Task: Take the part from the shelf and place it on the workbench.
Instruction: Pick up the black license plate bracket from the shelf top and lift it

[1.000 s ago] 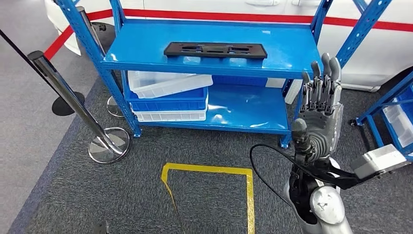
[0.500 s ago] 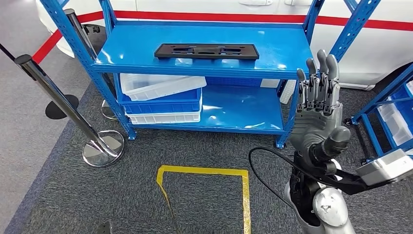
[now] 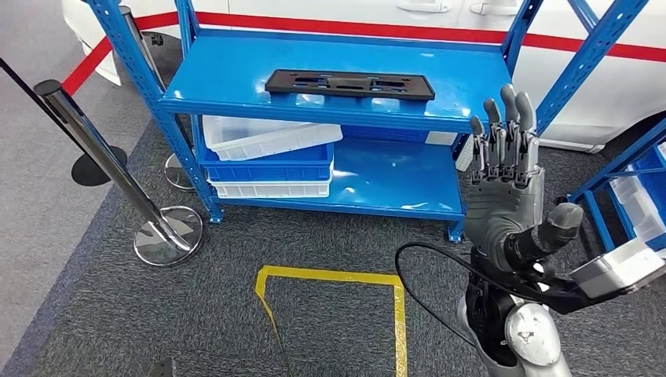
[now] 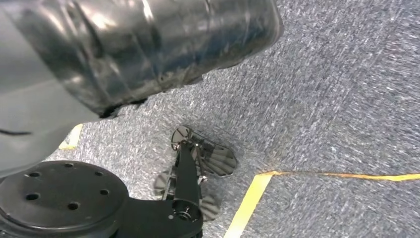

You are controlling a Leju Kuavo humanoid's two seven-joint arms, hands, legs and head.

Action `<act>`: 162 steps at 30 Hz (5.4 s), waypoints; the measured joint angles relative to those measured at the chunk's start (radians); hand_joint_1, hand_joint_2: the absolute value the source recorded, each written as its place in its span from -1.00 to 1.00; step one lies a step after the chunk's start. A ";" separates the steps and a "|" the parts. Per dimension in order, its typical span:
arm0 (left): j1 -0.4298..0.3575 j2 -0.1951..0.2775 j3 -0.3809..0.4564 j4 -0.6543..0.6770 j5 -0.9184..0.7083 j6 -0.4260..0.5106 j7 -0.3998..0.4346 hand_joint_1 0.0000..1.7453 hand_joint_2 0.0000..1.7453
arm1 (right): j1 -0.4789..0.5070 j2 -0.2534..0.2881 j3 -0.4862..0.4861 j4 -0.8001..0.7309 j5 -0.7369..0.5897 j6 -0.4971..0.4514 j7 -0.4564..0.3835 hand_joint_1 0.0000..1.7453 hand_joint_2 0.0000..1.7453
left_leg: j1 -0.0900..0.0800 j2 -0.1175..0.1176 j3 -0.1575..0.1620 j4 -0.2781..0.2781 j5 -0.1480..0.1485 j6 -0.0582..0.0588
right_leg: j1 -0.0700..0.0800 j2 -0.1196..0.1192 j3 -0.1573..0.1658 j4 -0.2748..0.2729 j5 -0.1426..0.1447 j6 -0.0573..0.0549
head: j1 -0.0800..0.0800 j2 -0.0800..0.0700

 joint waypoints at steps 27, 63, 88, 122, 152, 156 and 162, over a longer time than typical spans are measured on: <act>-0.002 0.000 -0.022 0.002 -0.007 -0.008 0.013 -1.00 -1.00 | -0.016 -0.014 0.040 0.051 -0.025 0.000 0.079 -1.00 -1.00 | -0.001 0.001 -0.024 0.013 0.008 0.006 | -0.006 -0.005 -0.045 0.163 -0.137 0.014 | 0.000 0.000; -0.002 -0.006 -0.055 0.008 -0.041 -0.008 0.037 -1.00 -1.00 | -0.023 -0.025 0.045 0.069 0.038 0.046 0.066 -1.00 -1.00 | -0.006 -0.008 0.015 0.020 -0.033 -0.005 | 0.028 -0.002 0.007 -0.044 0.040 -0.052 | -0.006 0.000; -0.004 0.001 -0.080 0.010 -0.054 -0.010 0.046 -1.00 -1.00 | -0.025 -0.027 0.076 0.074 0.073 0.034 0.061 -1.00 -1.00 | 0.016 -0.001 -0.035 0.028 0.000 -0.015 | -0.005 -0.005 -0.052 0.161 -0.131 0.004 | 0.001 0.000; -0.004 0.008 -0.087 0.010 -0.063 -0.012 0.062 -1.00 -1.00 | -0.022 -0.029 0.091 0.093 0.153 0.002 0.104 -1.00 -0.50 | 0.015 0.001 0.006 -0.007 -0.003 -0.010 | -0.011 -0.003 -0.034 0.060 -0.029 0.006 | 0.013 0.000; -0.006 0.014 -0.109 0.011 -0.077 -0.025 0.066 -1.00 -1.00 | -0.070 -0.030 0.146 0.158 0.217 0.039 0.123 -1.00 -1.00 | 0.008 0.003 0.009 -0.024 0.012 -0.006 | -0.011 -0.001 -0.045 0.094 -0.055 0.014 | 0.006 0.000; -0.007 0.015 -0.110 0.011 -0.077 -0.026 0.066 -1.00 -1.00 | -0.073 -0.030 0.148 0.162 0.221 0.046 0.123 -1.00 -1.00 | 0.012 0.001 0.029 -0.016 -0.020 -0.032 | -0.013 -0.002 0.025 -0.100 0.036 0.015 | 0.007 0.000; -0.010 0.014 -0.111 0.011 -0.079 -0.026 0.067 -1.00 -1.00 | -0.081 -0.031 0.150 0.162 0.240 0.052 0.123 -1.00 0.50 | 0.020 0.005 -0.013 0.085 -0.074 -0.060 | -0.005 -0.002 0.063 -0.123 0.009 -0.034 | -0.001 0.000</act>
